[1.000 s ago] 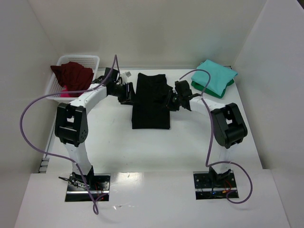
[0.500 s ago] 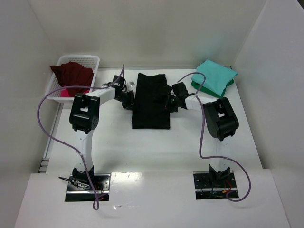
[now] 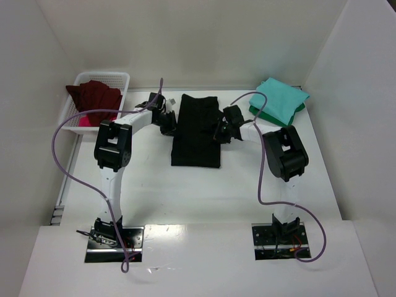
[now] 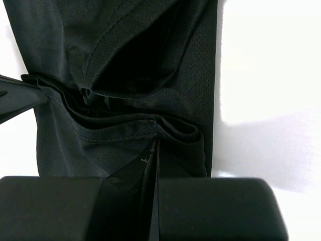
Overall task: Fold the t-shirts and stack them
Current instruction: Fold the folded rectangular tshirt in 1/3 of the way, then grab one side of the 2/3 rectangular tshirt with both arms
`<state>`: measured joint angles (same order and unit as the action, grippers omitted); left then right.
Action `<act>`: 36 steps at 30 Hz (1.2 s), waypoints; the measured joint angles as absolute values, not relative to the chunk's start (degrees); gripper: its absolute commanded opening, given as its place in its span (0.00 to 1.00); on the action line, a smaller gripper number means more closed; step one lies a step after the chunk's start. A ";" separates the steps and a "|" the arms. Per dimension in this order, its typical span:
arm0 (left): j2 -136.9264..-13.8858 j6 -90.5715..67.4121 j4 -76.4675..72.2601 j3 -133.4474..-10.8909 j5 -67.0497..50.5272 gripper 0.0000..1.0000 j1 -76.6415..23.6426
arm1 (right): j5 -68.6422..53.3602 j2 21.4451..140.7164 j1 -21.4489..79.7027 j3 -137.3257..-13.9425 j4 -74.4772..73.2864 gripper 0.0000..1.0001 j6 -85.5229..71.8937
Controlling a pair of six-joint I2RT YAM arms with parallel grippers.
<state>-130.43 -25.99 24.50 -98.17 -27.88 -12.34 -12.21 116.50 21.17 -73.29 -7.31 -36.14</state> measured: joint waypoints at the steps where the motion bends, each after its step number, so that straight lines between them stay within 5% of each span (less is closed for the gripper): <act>1: -130.43 -26.06 24.36 -98.17 -27.69 0.12 -12.34 | -12.20 116.60 21.17 -73.40 -7.18 0.04 -36.14; 4: -130.43 -26.54 23.87 -98.17 -27.13 0.14 -12.36 | -11.87 116.66 21.09 -73.54 -7.05 0.04 -36.14; 7: -130.39 -27.27 23.07 -98.15 -27.40 0.34 -12.36 | -11.68 116.62 20.82 -73.54 -6.92 0.05 -36.14; 8: -130.22 -27.16 22.66 -98.15 -27.46 0.38 -12.36 | -11.53 116.43 20.75 -73.52 -6.92 0.10 -36.14; 11: -128.43 -26.86 22.11 -97.55 -27.03 0.60 -12.51 | -10.41 114.64 20.54 -73.16 -7.21 0.44 -36.31; 14: -123.75 -26.97 21.92 -95.63 -26.17 0.79 -12.49 | -8.85 108.64 20.32 -70.45 -7.36 0.60 -36.16; 17: -116.41 -26.87 21.80 -92.38 -25.17 0.80 -12.49 | -7.59 100.26 20.11 -68.56 -7.91 0.73 -35.89; 25: -100.39 -27.66 19.34 -77.75 -22.74 0.80 -12.90 | -8.03 90.48 19.62 -59.36 -7.82 0.75 -35.29; 36: -99.91 -31.26 20.56 -61.33 -20.22 0.71 -15.25 | -10.68 90.59 21.72 -48.10 -12.30 0.72 -36.51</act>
<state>-99.91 -31.26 20.56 -61.33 -20.22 -15.25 -10.68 90.59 21.72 -48.10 -12.30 -36.51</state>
